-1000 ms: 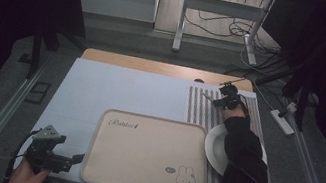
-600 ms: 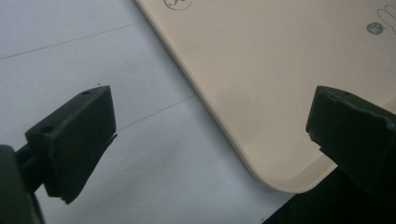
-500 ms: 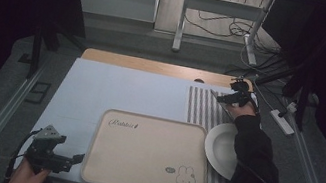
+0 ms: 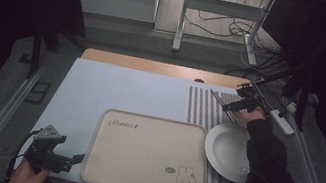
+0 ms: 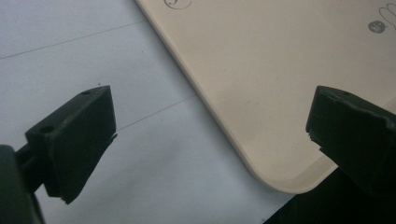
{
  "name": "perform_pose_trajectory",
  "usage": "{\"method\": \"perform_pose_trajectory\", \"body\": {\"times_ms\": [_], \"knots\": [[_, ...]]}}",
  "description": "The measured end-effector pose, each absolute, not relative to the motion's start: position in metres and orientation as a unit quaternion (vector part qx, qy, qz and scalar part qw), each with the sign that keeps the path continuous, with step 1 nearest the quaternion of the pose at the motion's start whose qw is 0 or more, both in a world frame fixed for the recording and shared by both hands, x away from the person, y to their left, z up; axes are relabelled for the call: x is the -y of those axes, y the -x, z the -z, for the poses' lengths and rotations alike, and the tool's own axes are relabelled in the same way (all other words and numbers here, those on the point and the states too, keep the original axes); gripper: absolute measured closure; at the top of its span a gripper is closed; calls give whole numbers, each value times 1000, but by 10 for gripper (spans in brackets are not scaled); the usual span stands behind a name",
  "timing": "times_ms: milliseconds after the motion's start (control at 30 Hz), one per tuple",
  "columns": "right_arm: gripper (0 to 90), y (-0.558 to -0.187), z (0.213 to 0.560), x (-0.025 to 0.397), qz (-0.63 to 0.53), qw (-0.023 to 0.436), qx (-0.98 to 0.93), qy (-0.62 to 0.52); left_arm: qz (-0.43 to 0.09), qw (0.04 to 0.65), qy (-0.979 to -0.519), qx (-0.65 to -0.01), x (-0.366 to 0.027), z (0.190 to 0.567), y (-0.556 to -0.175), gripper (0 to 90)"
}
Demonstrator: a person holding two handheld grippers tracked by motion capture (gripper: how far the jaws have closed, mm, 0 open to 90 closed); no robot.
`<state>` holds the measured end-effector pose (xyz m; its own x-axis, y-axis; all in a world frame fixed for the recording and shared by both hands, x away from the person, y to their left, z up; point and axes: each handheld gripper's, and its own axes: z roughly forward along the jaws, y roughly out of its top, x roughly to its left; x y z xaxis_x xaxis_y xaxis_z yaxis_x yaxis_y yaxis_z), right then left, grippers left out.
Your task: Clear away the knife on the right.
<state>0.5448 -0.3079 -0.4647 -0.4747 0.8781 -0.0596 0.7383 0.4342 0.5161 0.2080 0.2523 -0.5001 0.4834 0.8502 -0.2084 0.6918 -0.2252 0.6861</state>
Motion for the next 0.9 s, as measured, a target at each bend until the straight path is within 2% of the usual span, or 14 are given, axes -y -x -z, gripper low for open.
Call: {"method": "perform_pose_trajectory", "body": {"times_ms": [167, 367, 533, 600, 800, 900], "knots": [[0, -540, 474, 322, -204, 155, -829, -497, -106, 374, -776, -496, -252, 500, -208, 26], [95, -539, 491, 330, -188, 147, -832, -501, -105, 374, -776, -497, -252, 500, -209, 26], [261, -540, 497, 332, -181, 135, -838, -497, -105, 374, -776, -497, -252, 500, -209, 26], [441, -540, 493, 331, -180, 129, -847, -483, -105, 374, -776, -497, -252, 500, -209, 26], [798, -541, 488, 320, -162, 105, -877, -440, -106, 373, -777, -496, -252, 500, -208, 27], [801, -542, 488, 320, -161, 103, -875, -444, -106, 373, -777, -496, -252, 500, -208, 27]]}}
